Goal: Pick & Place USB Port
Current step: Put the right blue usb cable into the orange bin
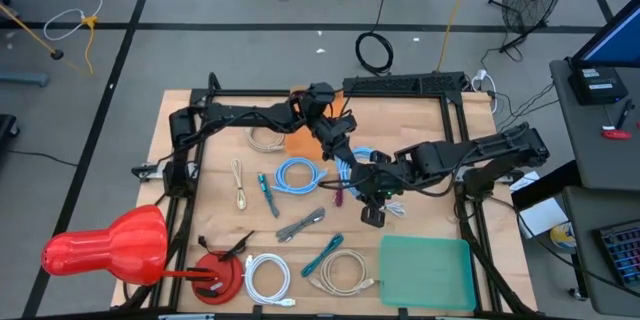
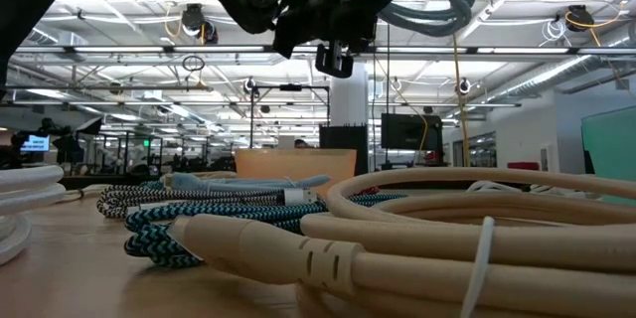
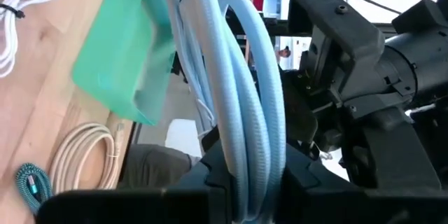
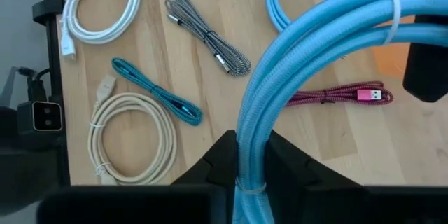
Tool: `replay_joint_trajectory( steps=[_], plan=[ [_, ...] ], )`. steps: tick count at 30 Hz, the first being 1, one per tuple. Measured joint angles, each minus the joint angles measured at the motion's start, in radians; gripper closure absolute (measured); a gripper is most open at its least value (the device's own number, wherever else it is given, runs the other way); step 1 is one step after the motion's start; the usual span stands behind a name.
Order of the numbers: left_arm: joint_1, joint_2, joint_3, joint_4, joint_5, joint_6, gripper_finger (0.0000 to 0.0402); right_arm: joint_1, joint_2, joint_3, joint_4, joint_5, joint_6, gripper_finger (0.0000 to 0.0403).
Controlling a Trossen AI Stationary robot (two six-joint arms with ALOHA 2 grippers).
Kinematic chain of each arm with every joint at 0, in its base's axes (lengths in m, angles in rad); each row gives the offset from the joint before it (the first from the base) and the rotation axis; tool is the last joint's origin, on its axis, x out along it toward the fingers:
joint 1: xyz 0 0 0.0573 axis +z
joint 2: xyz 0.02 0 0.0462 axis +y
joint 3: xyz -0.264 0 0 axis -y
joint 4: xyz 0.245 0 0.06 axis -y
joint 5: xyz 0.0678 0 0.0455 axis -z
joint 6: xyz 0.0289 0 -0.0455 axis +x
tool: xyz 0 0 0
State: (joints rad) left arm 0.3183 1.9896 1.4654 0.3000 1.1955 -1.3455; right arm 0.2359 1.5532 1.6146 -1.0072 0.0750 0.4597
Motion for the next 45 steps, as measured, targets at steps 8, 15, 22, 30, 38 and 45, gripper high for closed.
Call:
replay_joint_trajectory(
  steps=[8,15,22,30,38,45],
  plan=[
    [0.057,-0.049,0.0,0.013,0.018,0.032,0.0348,-0.017,-0.018,0.0,0.128,-0.006,0.109,0.0272],
    [0.161,-0.168,0.0,-0.011,0.024,0.207,0.0348,-0.033,-0.061,0.0,0.261,0.082,0.198,0.0256],
    [0.234,-0.329,0.001,-0.305,-0.108,0.548,0.0348,-0.032,-0.122,0.0,0.421,0.163,0.272,0.0258],
    [0.268,-0.472,0.002,-0.782,-0.498,1.017,0.0348,-0.033,-0.133,0.0,0.488,0.316,0.265,0.0255],
    [0.189,-0.564,0.001,-0.83,-0.626,1.089,0.0348,-0.098,-0.118,-0.025,0.288,0.639,0.417,0.0254],
    [0.079,-0.601,0.001,-0.806,-0.784,1.083,0.0348,-0.197,-0.118,-0.137,0.47,0.678,0.438,0.0254]
  ],
)
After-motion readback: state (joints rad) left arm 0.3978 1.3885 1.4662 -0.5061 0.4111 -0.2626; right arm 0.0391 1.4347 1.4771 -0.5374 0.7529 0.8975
